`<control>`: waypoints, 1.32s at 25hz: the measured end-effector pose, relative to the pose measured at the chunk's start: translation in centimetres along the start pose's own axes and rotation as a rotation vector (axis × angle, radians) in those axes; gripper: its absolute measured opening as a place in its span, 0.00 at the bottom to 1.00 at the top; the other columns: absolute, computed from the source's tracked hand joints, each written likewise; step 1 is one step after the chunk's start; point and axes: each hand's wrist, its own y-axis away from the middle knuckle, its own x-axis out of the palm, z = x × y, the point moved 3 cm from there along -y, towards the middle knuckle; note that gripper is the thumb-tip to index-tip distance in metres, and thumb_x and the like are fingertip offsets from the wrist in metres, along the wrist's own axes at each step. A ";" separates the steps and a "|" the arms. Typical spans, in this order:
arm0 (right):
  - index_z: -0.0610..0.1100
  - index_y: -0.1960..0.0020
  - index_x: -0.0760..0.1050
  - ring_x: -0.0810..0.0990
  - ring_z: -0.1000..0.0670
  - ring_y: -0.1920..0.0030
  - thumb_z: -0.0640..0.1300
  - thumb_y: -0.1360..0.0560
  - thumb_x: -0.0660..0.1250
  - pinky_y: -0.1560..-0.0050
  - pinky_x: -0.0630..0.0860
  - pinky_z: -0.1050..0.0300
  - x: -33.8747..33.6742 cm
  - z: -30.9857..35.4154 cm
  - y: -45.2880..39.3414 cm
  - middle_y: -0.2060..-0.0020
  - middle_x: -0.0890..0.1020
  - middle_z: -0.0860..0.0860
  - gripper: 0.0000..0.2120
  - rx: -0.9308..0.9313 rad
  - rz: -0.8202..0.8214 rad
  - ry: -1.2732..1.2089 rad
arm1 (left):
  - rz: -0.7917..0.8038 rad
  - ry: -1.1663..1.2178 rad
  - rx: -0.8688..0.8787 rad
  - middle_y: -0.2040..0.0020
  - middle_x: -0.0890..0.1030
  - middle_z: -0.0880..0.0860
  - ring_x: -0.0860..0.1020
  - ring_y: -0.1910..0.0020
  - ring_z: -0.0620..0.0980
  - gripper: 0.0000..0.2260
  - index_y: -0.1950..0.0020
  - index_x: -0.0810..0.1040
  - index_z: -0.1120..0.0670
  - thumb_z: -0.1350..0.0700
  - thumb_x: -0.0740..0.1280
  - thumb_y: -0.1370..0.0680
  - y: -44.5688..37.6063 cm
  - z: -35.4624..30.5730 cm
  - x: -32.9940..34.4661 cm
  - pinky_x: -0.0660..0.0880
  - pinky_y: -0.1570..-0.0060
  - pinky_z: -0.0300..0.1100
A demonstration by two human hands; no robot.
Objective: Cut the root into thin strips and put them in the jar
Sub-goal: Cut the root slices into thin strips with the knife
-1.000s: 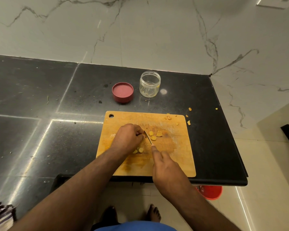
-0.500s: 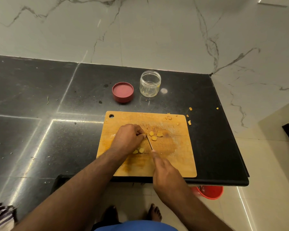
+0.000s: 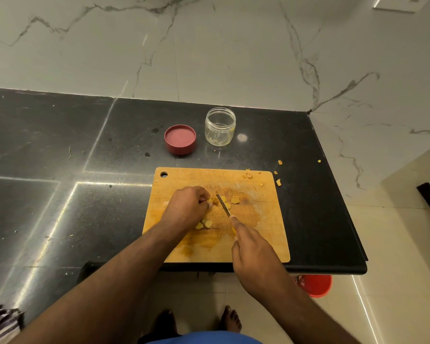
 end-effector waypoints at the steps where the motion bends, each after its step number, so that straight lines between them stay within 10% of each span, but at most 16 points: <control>1: 0.52 0.21 0.55 0.75 0.52 0.44 0.44 0.17 0.53 0.44 0.74 0.56 0.4 0.0 -0.3 0.37 0.73 0.52 0.25 -0.008 0.003 0.017 | -0.002 0.003 -0.007 0.46 0.84 0.49 0.79 0.51 0.45 0.12 0.38 0.82 0.52 0.55 0.71 0.21 0.0 0.0 0.0 0.76 0.54 0.38; 11: 0.51 0.21 0.53 0.74 0.49 0.42 0.42 0.18 0.52 0.44 0.73 0.55 1.4 0.2 -2.2 0.36 0.72 0.49 0.26 0.019 0.109 0.055 | -0.019 -0.030 0.015 0.50 0.84 0.48 0.77 0.57 0.42 0.09 0.43 0.85 0.52 0.56 0.70 0.22 -0.2 0.0 0.2 0.67 0.67 0.31; 33: 0.51 0.21 0.56 0.70 0.57 0.34 0.45 0.17 0.53 0.34 0.68 0.63 0.1 0.1 -0.8 0.30 0.70 0.53 0.24 0.031 0.035 -0.070 | -0.016 0.025 -0.028 0.47 0.84 0.49 0.79 0.51 0.43 0.12 0.39 0.83 0.52 0.55 0.72 0.22 0.0 0.4 0.1 0.73 0.56 0.34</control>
